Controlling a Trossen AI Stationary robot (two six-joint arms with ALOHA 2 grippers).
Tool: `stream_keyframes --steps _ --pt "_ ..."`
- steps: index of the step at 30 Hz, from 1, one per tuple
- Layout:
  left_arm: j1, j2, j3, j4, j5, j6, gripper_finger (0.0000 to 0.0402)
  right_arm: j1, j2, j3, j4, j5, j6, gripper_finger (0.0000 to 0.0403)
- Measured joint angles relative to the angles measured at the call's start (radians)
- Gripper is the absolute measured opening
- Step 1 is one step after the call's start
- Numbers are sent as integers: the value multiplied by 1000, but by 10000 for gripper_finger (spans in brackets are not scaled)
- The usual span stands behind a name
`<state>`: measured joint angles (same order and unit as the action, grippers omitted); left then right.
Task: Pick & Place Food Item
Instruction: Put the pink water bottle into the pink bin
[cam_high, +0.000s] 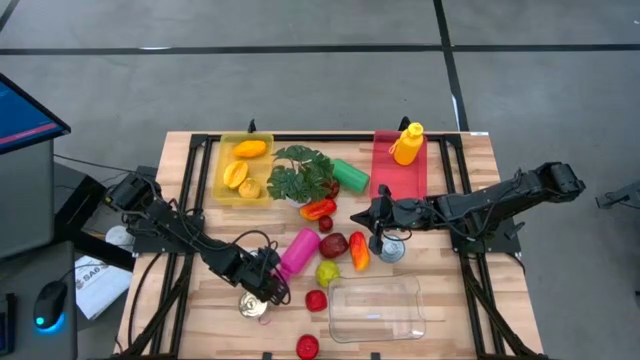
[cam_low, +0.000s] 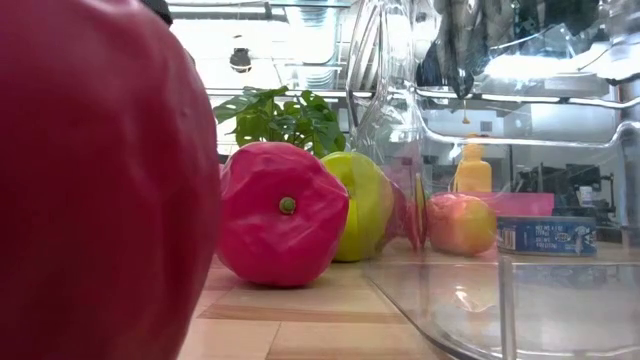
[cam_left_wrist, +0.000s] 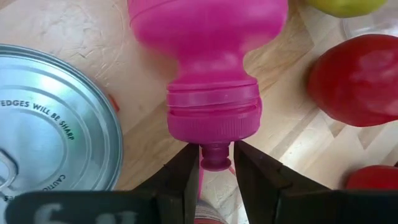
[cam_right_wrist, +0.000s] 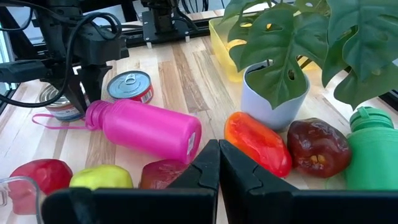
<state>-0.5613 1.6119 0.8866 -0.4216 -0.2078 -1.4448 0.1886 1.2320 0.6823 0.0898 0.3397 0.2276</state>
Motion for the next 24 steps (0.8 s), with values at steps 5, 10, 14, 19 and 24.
stream_keyframes --steps 5,10,14,19,24 --pt "0 0 0 0 0 0 91 0 0 0 0 1 0 1" --pt "0 0 0 0 0 0 91 -2 0 0 0 1 -2 1" --pt "0 0 0 0 -6 0 91 -14 0 0 1 1 -2 1" --pt "0 0 0 0 -30 0 91 -37 0 0 1 2 0 1" --pt "0 0 0 0 -32 0 91 -39 0 0 1 2 0 1"
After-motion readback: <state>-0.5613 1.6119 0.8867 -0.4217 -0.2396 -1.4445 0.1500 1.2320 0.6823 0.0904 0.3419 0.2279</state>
